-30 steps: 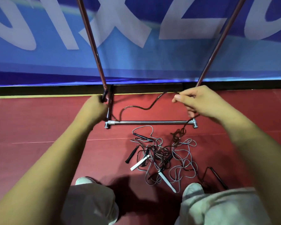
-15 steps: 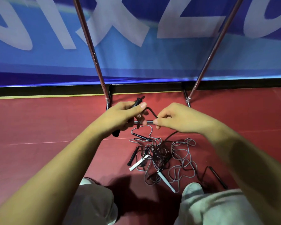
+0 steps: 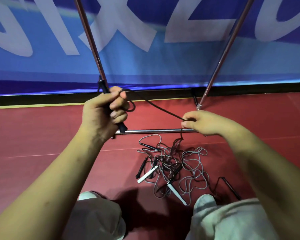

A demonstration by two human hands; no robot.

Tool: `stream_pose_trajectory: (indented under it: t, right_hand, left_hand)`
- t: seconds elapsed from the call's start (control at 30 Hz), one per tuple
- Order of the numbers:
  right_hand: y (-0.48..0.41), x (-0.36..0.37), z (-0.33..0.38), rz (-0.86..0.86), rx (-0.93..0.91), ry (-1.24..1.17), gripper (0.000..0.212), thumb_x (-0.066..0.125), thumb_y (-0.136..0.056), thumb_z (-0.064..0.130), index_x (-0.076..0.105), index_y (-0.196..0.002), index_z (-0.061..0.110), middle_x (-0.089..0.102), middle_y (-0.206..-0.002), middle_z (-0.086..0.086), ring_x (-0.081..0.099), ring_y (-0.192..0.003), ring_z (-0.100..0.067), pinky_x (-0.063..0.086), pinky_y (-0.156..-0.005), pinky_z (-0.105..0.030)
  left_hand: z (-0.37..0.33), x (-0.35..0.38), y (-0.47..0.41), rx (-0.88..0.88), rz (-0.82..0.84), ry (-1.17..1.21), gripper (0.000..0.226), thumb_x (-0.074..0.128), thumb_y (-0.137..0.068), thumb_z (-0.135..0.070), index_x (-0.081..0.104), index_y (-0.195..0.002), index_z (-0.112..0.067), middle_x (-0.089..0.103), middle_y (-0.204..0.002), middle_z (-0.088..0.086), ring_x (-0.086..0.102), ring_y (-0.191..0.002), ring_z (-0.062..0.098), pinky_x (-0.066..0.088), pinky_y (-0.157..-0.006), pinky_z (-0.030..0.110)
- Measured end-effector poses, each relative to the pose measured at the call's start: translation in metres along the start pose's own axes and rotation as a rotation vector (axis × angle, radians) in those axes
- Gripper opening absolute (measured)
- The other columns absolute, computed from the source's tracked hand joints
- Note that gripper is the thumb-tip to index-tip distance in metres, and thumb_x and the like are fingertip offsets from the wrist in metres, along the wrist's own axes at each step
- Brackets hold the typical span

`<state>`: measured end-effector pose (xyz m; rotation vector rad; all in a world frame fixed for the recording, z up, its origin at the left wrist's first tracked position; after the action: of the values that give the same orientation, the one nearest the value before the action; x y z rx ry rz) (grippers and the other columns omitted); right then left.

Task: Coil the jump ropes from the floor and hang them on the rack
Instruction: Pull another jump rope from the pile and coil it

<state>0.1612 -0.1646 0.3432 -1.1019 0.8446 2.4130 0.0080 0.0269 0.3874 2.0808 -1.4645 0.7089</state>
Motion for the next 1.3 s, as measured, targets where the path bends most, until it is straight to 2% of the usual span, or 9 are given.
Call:
stream_pose_trajectory:
  t: [0.1, 0.2, 0.33, 0.53, 0.63, 0.87, 1.03, 1.17, 1.3]
  right_hand:
    - [-0.002, -0.004, -0.001, -0.123, -0.038, -0.079, 0.018, 0.051, -0.1, 0.022, 0.066, -0.089, 0.02, 0.056, -0.057, 0.01, 0.05, -0.046, 0.002, 0.038, -0.048, -0.013]
    - [-0.003, -0.018, 0.015, -0.239, -0.121, -0.224, 0.025, 0.047, -0.102, 0.018, 0.066, -0.086, 0.014, 0.07, -0.072, -0.003, 0.067, -0.071, -0.017, 0.049, -0.072, -0.029]
    - [-0.003, -0.017, 0.035, -0.182, -0.121, -0.413, 0.022, 0.049, -0.101, 0.019, 0.066, -0.092, 0.008, 0.049, -0.05, 0.004, 0.053, -0.042, -0.013, 0.041, -0.048, -0.024]
    - [0.005, 0.016, 0.064, -0.022, -0.175, -0.169, 0.022, 0.06, -0.095, 0.028, 0.074, -0.082, 0.018, 0.044, -0.038, 0.014, 0.038, -0.038, -0.004, 0.028, -0.043, -0.014]
    - [0.009, 0.008, 0.07, -0.072, -0.198, -0.179, 0.022, 0.059, -0.096, 0.029, 0.073, -0.082, 0.019, 0.047, -0.04, 0.017, 0.042, -0.039, -0.002, 0.029, -0.044, -0.013]
    - [0.001, 0.033, 0.019, 0.247, -0.091, 0.023, 0.027, 0.059, -0.094, 0.041, 0.074, -0.084, 0.022, 0.064, -0.063, 0.011, 0.052, -0.053, 0.002, 0.044, -0.063, -0.024]
    - [-0.009, 0.022, -0.021, 0.091, 0.013, -0.047, 0.018, 0.058, -0.096, 0.024, 0.071, -0.085, 0.021, 0.065, -0.069, 0.016, 0.055, -0.069, -0.012, 0.045, -0.072, -0.029]
    - [-0.008, -0.014, 0.005, -0.204, -0.119, -0.11, 0.018, 0.059, -0.096, 0.019, 0.075, -0.091, 0.014, 0.07, -0.08, 0.003, 0.063, -0.08, -0.012, 0.047, -0.078, -0.025]
    - [-0.001, -0.012, 0.033, -0.053, -0.111, -0.459, 0.021, 0.052, -0.099, 0.013, 0.069, -0.093, 0.004, 0.057, -0.053, 0.0, 0.057, -0.05, -0.014, 0.047, -0.055, -0.022]
  left_hand:
    - [-0.003, -0.024, -0.005, -0.008, -0.164, -0.099, 0.023, 0.044, -0.09, -0.013, 0.065, -0.084, -0.01, 0.047, -0.059, -0.005, 0.021, -0.043, 0.007, 0.013, -0.038, 0.018]
    - [-0.008, -0.058, -0.001, -0.074, -0.535, -0.667, 0.016, 0.05, -0.093, -0.007, 0.065, -0.1, -0.008, 0.073, -0.087, 0.005, 0.052, -0.042, 0.012, 0.023, -0.035, 0.017]
    - [-0.01, -0.056, 0.003, -0.014, -0.611, -1.101, 0.014, 0.053, -0.098, -0.014, 0.066, -0.104, -0.018, 0.068, -0.095, 0.002, 0.065, -0.048, 0.007, 0.032, -0.036, 0.012]
    - [0.038, -0.006, -0.004, -0.164, -0.111, -0.896, 0.021, 0.05, -0.102, -0.024, 0.065, -0.114, -0.014, 0.075, -0.107, 0.001, 0.061, -0.055, 0.02, 0.024, -0.044, 0.023]
    - [0.064, 0.004, 0.002, -0.325, 0.071, -1.019, 0.024, 0.053, -0.099, -0.031, 0.066, -0.095, -0.011, 0.071, -0.069, 0.0, 0.043, -0.043, 0.014, 0.023, -0.042, 0.022]
    - [0.012, 0.004, -0.008, -0.043, -0.004, -0.339, 0.024, 0.052, -0.093, -0.023, 0.056, -0.07, -0.018, 0.016, -0.053, -0.008, 0.014, -0.043, 0.006, 0.015, -0.038, 0.016]
    - [-0.013, -0.015, -0.007, 0.051, -0.023, -0.281, 0.032, 0.04, -0.099, -0.021, 0.058, -0.074, -0.014, 0.024, -0.049, -0.009, 0.016, -0.043, 0.01, 0.015, -0.04, 0.021]
    - [-0.008, -0.051, -0.011, -0.071, -0.306, -1.263, 0.028, 0.054, -0.1, -0.03, 0.06, -0.077, -0.014, 0.054, -0.056, -0.001, 0.047, -0.046, 0.016, 0.033, -0.045, 0.026]
    - [0.017, -0.075, -0.004, -0.39, -0.143, -2.005, 0.03, 0.056, -0.098, -0.04, 0.058, -0.083, -0.013, 0.067, -0.082, 0.012, 0.066, -0.084, 0.034, 0.044, -0.065, 0.034]
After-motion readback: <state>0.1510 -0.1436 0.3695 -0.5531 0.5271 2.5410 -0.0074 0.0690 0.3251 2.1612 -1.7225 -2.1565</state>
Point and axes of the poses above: each hand's wrist, its own y-axis away from the middle knuckle, its own x-axis out of the palm, z = x × y, the point moved 7 cm from there along -y, towards the middle knuckle
